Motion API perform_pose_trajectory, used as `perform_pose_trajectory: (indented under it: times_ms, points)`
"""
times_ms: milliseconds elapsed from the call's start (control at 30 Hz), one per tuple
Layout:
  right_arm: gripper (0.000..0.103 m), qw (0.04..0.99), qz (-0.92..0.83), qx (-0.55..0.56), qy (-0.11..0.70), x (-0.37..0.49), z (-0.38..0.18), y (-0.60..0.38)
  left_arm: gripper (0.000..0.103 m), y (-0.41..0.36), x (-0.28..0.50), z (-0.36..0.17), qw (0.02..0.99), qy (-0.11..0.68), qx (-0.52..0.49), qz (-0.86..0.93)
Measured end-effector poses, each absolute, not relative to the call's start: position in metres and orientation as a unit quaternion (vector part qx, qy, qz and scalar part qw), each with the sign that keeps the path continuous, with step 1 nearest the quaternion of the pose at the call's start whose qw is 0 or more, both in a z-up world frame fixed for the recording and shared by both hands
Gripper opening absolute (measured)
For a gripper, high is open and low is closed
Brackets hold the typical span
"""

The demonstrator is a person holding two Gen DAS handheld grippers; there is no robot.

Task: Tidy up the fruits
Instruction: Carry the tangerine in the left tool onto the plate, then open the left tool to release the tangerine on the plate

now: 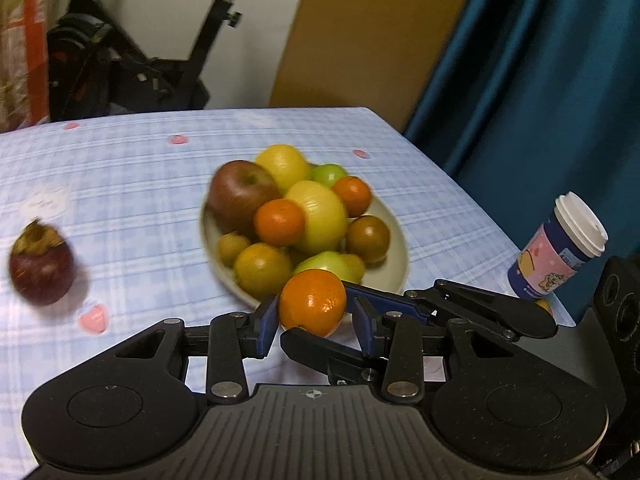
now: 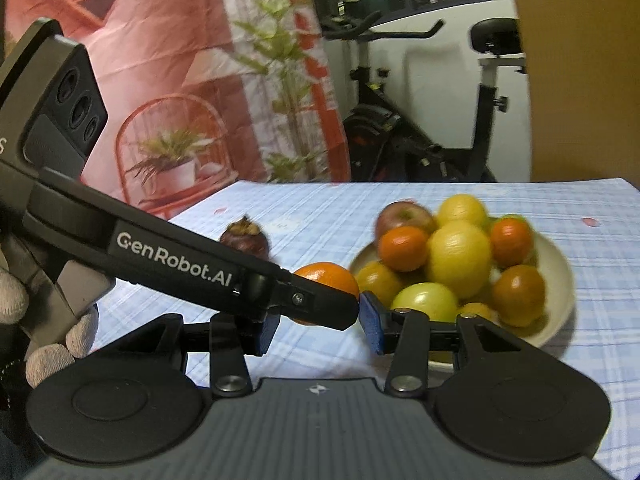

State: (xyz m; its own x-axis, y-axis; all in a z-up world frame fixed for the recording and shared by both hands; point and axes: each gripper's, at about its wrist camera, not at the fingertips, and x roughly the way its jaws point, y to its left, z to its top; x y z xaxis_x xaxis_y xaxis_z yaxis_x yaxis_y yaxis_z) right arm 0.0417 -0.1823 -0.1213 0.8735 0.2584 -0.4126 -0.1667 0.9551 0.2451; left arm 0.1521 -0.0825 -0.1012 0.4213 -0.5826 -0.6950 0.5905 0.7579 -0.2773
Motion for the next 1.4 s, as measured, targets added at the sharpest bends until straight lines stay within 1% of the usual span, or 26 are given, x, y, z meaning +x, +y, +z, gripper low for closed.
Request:
perform_pose_trajectory:
  times_ms: [333, 567, 800, 1267, 1300, 1367, 1400]
  points:
    - [0.046, 0.965, 0.027, 0.143, 0.218, 0.031, -0.123, -0.223, 0.042, -0.143, 0.155, -0.104, 0.831, 0.397, 0.06, -0.385]
    - [0.046, 0.96, -0.021, 0.174, 0.216, 0.027, -0.13, -0.246, 0.042, -0.169, 0.154, -0.109, 0.826, 0.386, 0.094, -0.399]
    - [0.046, 0.955, -0.04, 0.193, 0.222, 0.028, -0.137, -0.253, 0.043, -0.17, 0.154, -0.11, 0.828, 0.379, 0.096, -0.401]
    - [0.046, 0.959, -0.037, 0.161, 0.229, 0.036, -0.14, -0.243, 0.044, -0.143, 0.151, -0.107, 0.852, 0.371, 0.069, -0.363]
    - [0.047, 0.96, -0.038, 0.159, 0.229, 0.036, -0.14, -0.242, 0.045, -0.14, 0.151, -0.107, 0.853, 0.372, 0.062, -0.361]
    - [0.052, 0.961, -0.042, 0.153, 0.225, 0.035, -0.14, -0.239, 0.046, -0.134, 0.152, -0.106, 0.857, 0.373, 0.054, -0.35]
    - [0.056, 0.962, -0.042, 0.15, 0.224, 0.035, -0.14, -0.238, 0.047, -0.131, 0.152, -0.106, 0.859, 0.373, 0.051, -0.346]
